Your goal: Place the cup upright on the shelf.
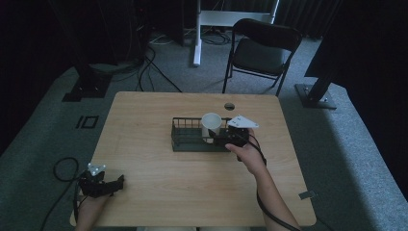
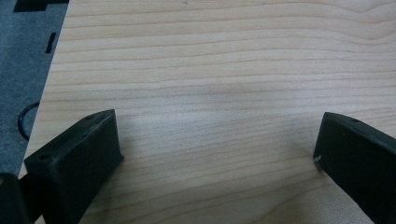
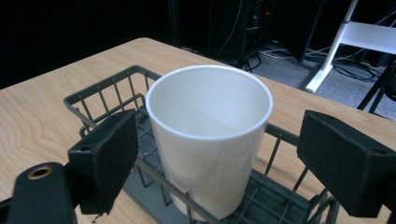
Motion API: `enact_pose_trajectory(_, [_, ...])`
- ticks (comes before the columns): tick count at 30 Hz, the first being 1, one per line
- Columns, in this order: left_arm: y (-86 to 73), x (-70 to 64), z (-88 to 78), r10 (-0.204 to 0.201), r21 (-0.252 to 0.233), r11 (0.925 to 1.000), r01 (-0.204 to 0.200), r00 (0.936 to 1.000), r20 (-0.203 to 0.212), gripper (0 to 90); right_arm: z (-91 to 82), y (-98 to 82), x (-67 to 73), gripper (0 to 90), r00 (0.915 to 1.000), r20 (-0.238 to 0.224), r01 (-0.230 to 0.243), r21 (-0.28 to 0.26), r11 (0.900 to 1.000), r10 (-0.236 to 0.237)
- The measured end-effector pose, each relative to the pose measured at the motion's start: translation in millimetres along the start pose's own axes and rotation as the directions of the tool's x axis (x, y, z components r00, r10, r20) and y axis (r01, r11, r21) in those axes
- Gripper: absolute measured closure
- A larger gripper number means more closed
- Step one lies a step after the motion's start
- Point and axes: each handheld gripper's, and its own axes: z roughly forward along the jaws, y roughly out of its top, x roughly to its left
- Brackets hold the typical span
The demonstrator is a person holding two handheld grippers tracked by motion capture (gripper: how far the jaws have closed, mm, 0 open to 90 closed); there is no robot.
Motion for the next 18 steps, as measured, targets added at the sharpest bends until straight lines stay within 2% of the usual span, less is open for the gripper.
enact_pose_trajectory(12, [0.0,0.0,0.0,0.0,0.0,1.0,0.0,1.0,0.0,0.7,-11.1,-15.9,-6.0,12.7,0.9998,0.015,-0.015,0.006,1.0,0.015])
enact_pose_trajectory(18, [0.0,0.0,0.0,0.0,0.0,1.0,0.0,1.0,0.0,0.7,-18.8,-25.5,-11.9,12.7,0.9991,0.037,-0.022,0.012,1.0,0.021])
